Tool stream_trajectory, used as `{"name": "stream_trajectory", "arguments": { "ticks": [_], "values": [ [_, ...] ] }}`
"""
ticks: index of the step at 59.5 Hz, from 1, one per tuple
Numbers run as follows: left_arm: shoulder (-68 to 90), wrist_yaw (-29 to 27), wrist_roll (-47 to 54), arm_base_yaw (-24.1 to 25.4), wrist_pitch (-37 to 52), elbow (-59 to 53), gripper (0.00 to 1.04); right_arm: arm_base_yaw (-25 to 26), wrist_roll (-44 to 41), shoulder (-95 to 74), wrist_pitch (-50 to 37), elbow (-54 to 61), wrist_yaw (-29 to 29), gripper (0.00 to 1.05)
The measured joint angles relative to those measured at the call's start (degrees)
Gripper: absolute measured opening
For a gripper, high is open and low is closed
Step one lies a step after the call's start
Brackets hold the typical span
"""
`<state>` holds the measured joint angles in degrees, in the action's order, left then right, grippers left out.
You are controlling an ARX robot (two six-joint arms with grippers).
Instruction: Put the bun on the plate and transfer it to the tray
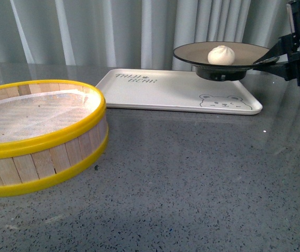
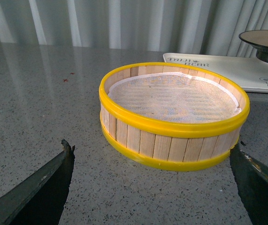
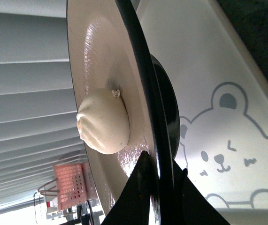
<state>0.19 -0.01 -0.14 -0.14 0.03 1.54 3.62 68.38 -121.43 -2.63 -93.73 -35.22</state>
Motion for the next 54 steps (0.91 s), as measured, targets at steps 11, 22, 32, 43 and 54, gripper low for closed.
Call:
{"name": "stream_trajectory", "arguments": {
  "ticks": [11, 22, 32, 43, 54],
  "values": [
    [0.0, 0.0, 0.0, 0.0, 0.0, 0.0, 0.98, -2.0, 0.2, -4.3, 0.6, -4.9, -0.6, 0.03],
    [0.0, 0.0, 0.0, 0.0, 0.0, 0.0, 0.98, -3.2, 0.3, -5.8, 0.4, -5.3, -0.3, 0.03],
    [0.0, 0.0, 0.0, 0.0, 0.0, 0.0, 0.98, -3.3, 0.4, -7.4, 0.3, -5.5, 0.1, 0.03],
    [0.0, 0.0, 0.0, 0.0, 0.0, 0.0, 0.98, -3.0, 1.0, -8.6, 0.1, -5.7, 0.1, 0.03],
    [0.0, 0.0, 0.0, 0.0, 0.0, 0.0, 0.98, -2.8, 1.0, -8.6, -0.9, -5.4, 0.5, 0.08]
  ]
}}
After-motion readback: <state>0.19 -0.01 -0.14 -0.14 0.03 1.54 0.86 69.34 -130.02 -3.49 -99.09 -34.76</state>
